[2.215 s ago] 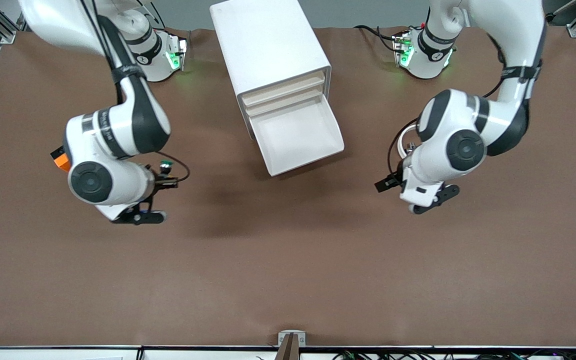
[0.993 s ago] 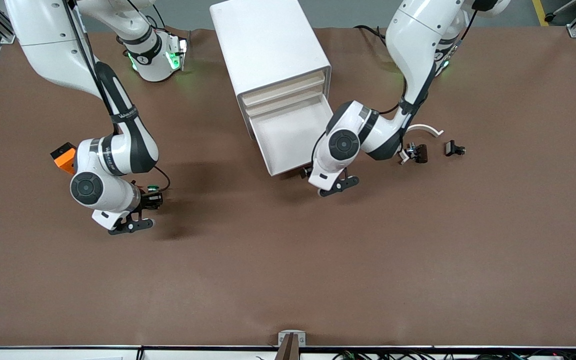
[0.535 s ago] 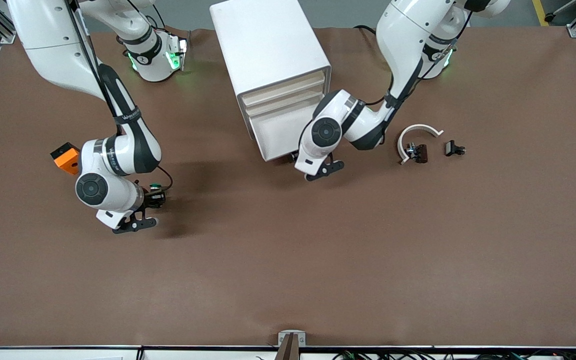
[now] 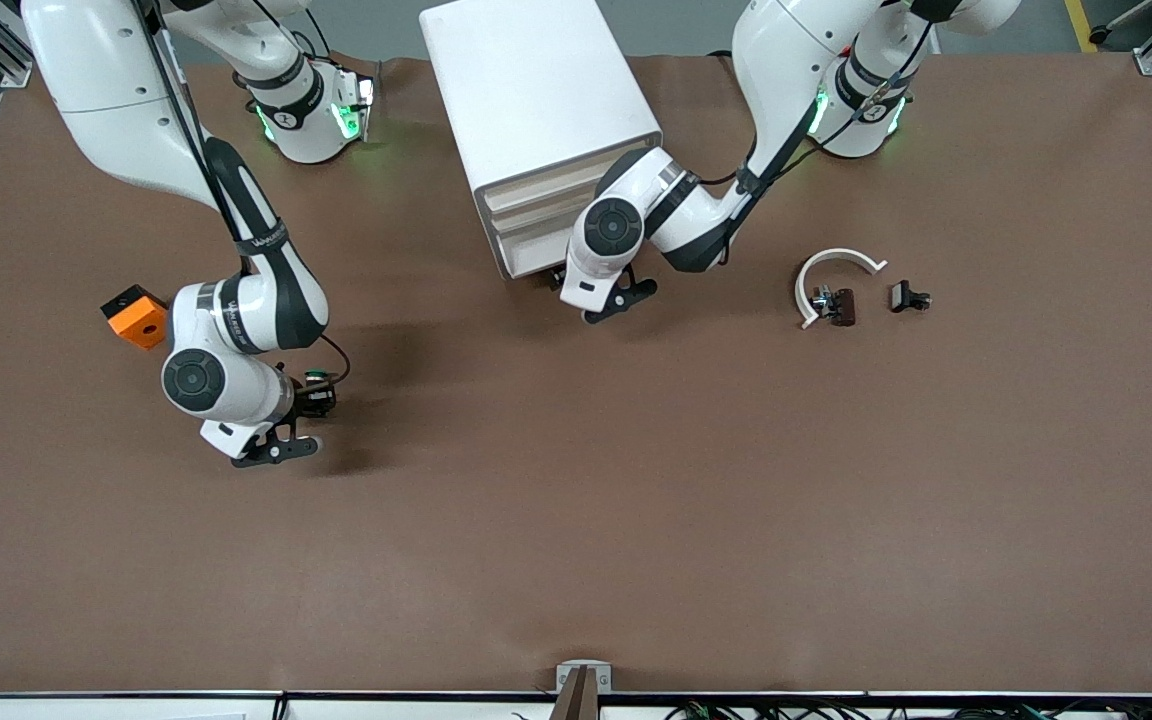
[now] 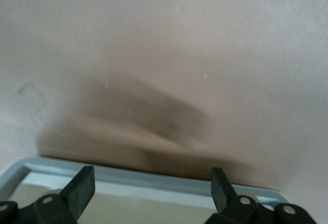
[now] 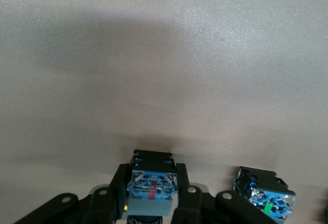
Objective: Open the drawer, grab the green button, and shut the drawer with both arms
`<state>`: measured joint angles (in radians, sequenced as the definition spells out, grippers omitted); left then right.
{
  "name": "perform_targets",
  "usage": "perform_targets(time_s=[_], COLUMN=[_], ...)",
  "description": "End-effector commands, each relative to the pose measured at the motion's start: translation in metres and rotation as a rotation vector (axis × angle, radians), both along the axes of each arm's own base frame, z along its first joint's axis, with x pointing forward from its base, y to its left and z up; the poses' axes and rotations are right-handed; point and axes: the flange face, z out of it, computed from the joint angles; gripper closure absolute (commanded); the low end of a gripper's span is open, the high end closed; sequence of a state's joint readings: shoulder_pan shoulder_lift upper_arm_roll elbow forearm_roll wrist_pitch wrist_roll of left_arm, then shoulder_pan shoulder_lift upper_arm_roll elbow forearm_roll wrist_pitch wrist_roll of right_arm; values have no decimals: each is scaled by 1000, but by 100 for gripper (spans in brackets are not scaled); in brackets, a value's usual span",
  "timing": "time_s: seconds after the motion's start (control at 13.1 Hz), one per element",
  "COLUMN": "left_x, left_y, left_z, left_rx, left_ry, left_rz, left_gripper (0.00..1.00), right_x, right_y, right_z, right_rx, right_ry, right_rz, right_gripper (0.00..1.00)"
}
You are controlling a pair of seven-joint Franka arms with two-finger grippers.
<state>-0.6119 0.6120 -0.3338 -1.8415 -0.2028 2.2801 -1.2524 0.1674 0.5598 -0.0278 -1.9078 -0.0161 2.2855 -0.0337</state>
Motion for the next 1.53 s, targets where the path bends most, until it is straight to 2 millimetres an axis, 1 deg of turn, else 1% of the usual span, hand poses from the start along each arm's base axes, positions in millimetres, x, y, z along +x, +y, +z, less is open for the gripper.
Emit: perform_targets(time_s=[0.0, 0.08, 0.15, 0.31, 0.46, 0.61, 0.69, 0.76, 0.84, 0.92, 0.99, 1.07, 1.15, 1.22, 1.3, 1.37, 1.45], left_x=[-21, -31, -37, -40, -18, 46, 81, 114, 149, 184, 213, 235, 254, 269, 277, 285, 286], left_y=[-7, -13, -17, -18, -10, 22, 44, 62, 90, 122, 150, 174, 206, 234, 257, 282, 301], left_z=[4, 4, 1, 2, 8, 23, 33, 50, 66, 82, 97, 111, 124, 141, 156, 178, 201], left_rx=[16, 23, 34, 50, 44, 38, 60, 79, 100, 107, 106, 100, 102, 109, 110, 110, 111], left_ry=[30, 36, 42, 45, 22, -32, -71, -117, -155, -200, -233, -250, -261, -284, -291, -303, -313], left_rz=[37, 30, 42, 73, 95, 180, 200, 204, 228, 253, 274, 290, 297, 290, 283, 274, 263], left_gripper=[0, 0, 0, 0, 0, 0, 0, 0, 0, 0, 0, 0, 0, 0, 0, 0, 0], right_x=[-1, 1, 1, 3, 2, -2, -4, -4, -2, -2, -2, -5, -8, -10, -14, -18, -22], right_y=[-1, -3, -3, -3, 2, 6, 6, 6, 7, 6, 6, 5, 5, 3, 3, 2, 1], right_z=[10, 16, 30, 58, 79, 99, 115, 131, 148, 162, 177, 192, 207, 219, 230, 241, 248], right_rx=[-6, -6, -6, -9, -15, -19, -18, -15, -13, -15, -14, -12, -8, -4, -2, -2, -3], right_ry=[-3, -1, 0, -2, -11, -6, -10, -17, -18, -11, -14, -23, -39, -52, -63, -63, -57], right_rz=[-17, -24, -26, -50, -97, -116, -115, -113, -105, -104, -104, -105, -104, -105, -106, -106, -106], right_gripper=[0, 0, 0, 0, 0, 0, 0, 0, 0, 0, 0, 0, 0, 0, 0, 0, 0])
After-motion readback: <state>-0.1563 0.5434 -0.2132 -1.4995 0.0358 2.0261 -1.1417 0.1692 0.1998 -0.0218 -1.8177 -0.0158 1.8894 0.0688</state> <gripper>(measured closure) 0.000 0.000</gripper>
